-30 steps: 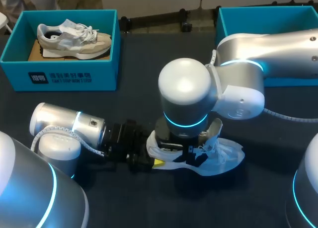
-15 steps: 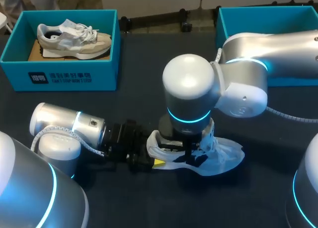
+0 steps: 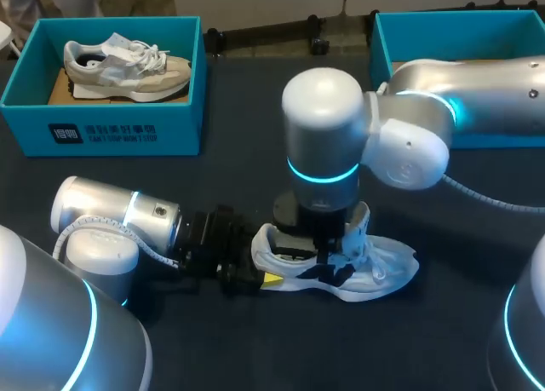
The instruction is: Take the shoe out of the shoebox, open the shoe tongue, remove and reinsert the insole, then place the shoe into the shoebox
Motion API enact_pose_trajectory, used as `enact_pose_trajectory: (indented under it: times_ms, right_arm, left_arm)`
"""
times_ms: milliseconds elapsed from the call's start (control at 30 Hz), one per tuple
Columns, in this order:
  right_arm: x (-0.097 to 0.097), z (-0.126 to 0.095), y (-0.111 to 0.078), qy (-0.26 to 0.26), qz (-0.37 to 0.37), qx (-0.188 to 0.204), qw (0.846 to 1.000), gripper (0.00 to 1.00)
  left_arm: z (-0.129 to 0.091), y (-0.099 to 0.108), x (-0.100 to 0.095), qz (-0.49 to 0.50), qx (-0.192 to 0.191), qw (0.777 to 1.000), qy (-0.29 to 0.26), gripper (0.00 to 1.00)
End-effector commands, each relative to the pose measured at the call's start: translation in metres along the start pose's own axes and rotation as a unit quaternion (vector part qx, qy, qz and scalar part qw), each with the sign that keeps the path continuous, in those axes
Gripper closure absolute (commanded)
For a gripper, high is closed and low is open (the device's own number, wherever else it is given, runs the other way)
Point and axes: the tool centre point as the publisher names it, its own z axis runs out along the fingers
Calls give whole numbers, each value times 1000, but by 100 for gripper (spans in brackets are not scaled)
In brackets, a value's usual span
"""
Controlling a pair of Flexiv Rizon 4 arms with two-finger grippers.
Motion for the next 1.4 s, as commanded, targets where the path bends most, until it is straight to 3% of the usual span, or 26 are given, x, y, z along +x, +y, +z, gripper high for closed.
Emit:
enact_pose_trajectory:
  times_ms: [33,267,533,600,633,700,1000,1133,1400]
  right_arm:
    - [8,20,8,27,-2,8,1000,75]
    - [23,25,3,46,4,5,999,84]
    - [34,22,1,45,8,3,999,86]
    - [34,24,1,47,6,-5,999,92]
    - [34,25,1,50,3,-9,999,100]
    - [34,25,1,48,-1,-15,999,100]
    - [36,-14,0,29,-1,-43,999,100]
    - [37,-31,-5,2,-10,-73,997,100]
    - [37,-42,-7,-18,-19,-100,995,100]
  left_arm:
    - [0,1,0,0,0,1000,0,100]
    - [0,1,0,0,0,1000,0,100]
    - [0,1,0,0,0,1000,0,100]
    - [0,1,0,0,0,1000,0,100]
    - [0,1,0,0,0,1000,0,100]
    - [0,1,0,0,0,1000,0,100]
    - [0,1,0,0,0,1000,0,100]
    - [0,1,0,0,0,1000,0,100]
    - [0,1,0,0,0,1000,0,100]
